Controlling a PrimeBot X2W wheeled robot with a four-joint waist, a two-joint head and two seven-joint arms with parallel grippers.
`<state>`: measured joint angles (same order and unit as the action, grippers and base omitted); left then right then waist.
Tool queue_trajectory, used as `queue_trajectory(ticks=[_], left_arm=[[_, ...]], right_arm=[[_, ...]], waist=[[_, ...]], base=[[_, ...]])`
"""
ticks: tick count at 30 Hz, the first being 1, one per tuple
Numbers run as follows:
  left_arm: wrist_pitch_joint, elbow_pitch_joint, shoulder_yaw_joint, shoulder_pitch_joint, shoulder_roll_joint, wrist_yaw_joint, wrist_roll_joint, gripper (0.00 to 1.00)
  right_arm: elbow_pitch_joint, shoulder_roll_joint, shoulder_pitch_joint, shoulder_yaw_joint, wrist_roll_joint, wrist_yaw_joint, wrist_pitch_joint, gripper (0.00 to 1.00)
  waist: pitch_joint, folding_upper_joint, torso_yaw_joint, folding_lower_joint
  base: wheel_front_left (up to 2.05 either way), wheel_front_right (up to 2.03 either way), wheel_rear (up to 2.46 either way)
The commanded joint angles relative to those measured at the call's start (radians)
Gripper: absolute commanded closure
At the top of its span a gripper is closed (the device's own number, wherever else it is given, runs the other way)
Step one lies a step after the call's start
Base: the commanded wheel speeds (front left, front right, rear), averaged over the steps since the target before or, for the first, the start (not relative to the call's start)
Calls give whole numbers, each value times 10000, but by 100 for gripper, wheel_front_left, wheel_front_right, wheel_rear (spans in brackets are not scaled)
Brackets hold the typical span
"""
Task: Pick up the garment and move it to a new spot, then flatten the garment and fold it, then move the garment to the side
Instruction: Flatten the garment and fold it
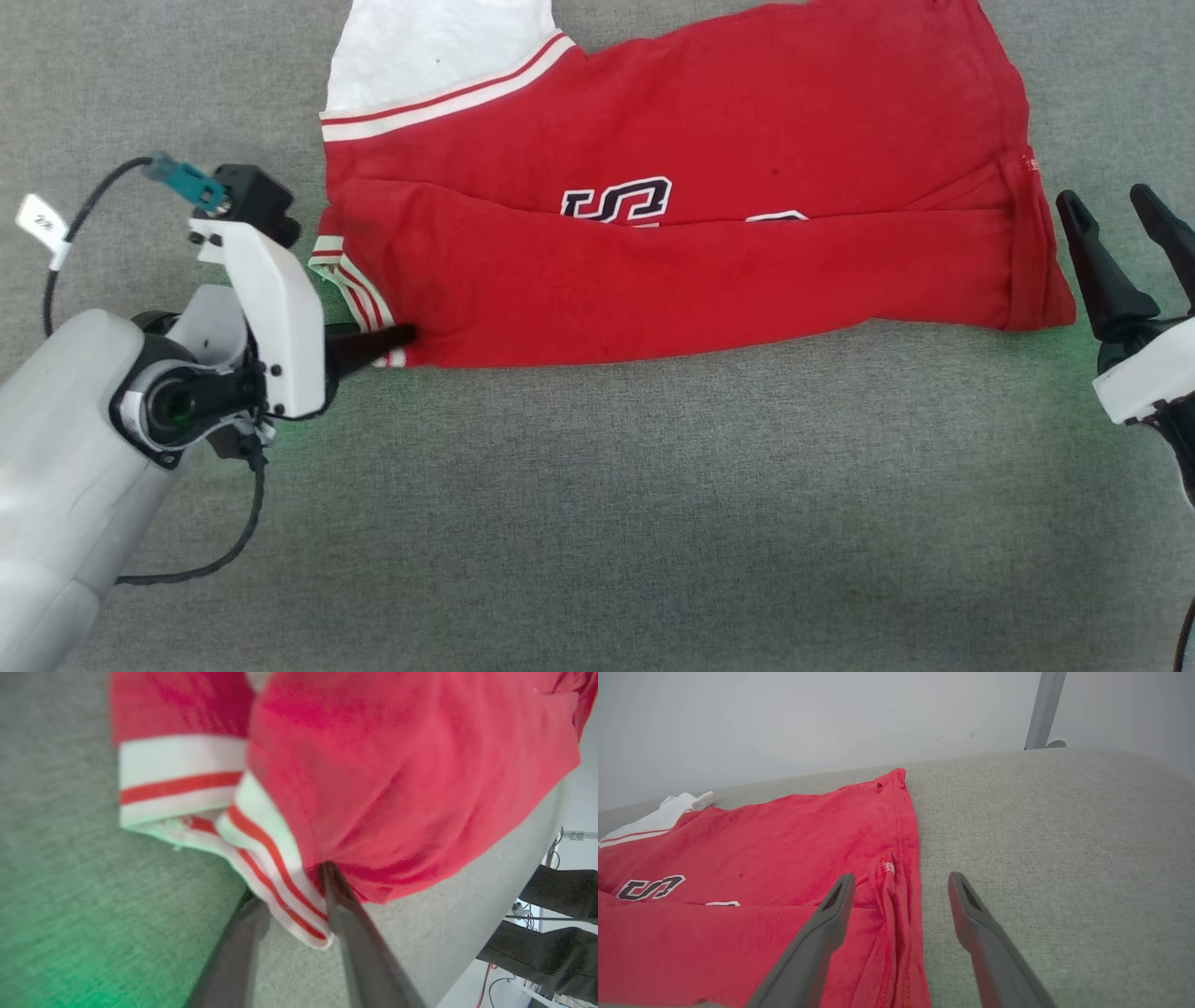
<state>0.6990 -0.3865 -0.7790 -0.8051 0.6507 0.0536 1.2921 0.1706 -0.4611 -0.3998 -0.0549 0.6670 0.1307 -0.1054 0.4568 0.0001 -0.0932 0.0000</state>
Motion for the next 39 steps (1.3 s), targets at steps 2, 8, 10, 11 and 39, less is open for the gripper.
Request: queue_trajectory(ticks=[2,8,10,11,39], left_arm=[[78,-525,-485,535,-709,10,45,100],[-148,-571,-393,256,-803,295,23,100],[-229,-502,-404,197,-801,359,-66,100],[-289,-465,-410,174,-815,382,-102,100],[-2099,634,-536,1124,-434,753,-420,100]], right_arm=[[-66,-56,-12,44,-81,-1,-52,0],[-297,-700,72,-556,-69,-1,-1087,0],[-435,-1136,117,-992,-96,-1,-1914,0],[-518,-1383,105,-1176,-69,-1,-2335,0],[-1643,-2852,701,-1542,967,-2,-6492,100]], waist=[[25,-1,5,0],[68,-1,105,0],[103,-1,155,0],[128,-1,190,0],[-564,-1,801,0]], base=[[0,0,0],[0,0,0],[0,0,0],[0,0,0],[0,0,0]])
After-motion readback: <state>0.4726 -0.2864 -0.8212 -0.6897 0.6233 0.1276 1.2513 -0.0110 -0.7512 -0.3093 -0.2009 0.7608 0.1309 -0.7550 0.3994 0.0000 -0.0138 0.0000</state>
